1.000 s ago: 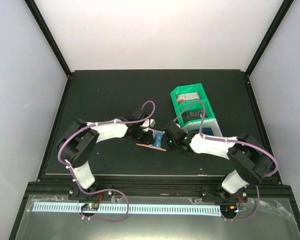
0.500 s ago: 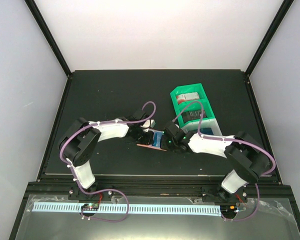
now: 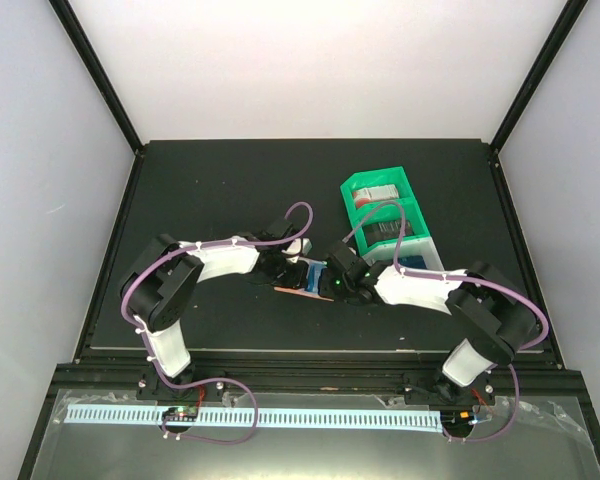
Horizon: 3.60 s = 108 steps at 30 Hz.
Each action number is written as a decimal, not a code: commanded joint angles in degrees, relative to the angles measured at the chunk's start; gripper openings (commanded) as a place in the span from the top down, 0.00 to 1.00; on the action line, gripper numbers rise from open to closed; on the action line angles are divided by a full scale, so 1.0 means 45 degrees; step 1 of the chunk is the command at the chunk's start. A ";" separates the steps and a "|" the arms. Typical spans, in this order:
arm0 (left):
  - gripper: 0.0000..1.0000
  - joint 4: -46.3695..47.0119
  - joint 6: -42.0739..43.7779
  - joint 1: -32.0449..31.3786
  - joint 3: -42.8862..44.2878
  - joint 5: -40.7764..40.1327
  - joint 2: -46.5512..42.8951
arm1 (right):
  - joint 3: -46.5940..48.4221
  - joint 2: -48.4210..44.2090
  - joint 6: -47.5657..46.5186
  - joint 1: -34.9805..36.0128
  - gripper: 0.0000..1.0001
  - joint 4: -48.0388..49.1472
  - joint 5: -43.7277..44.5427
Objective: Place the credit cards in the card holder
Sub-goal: Insert the credit card into the card holder.
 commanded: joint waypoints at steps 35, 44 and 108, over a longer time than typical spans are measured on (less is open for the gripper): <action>0.98 -0.0784 -0.0020 -0.0052 -0.0093 -0.1361 0.1073 | -0.1514 -0.0298 0.2555 -0.0565 0.70 0.4475 -0.1958; 0.98 -0.0811 -0.0033 -0.0002 -0.0058 -0.1379 0.0781 | -0.2007 -0.0660 0.2473 -0.0570 0.70 0.5516 -0.1896; 0.91 -0.0063 0.0035 0.0297 -0.0384 -0.0188 0.0400 | -0.0586 -0.0060 0.0654 -0.0490 0.64 0.2328 -0.1848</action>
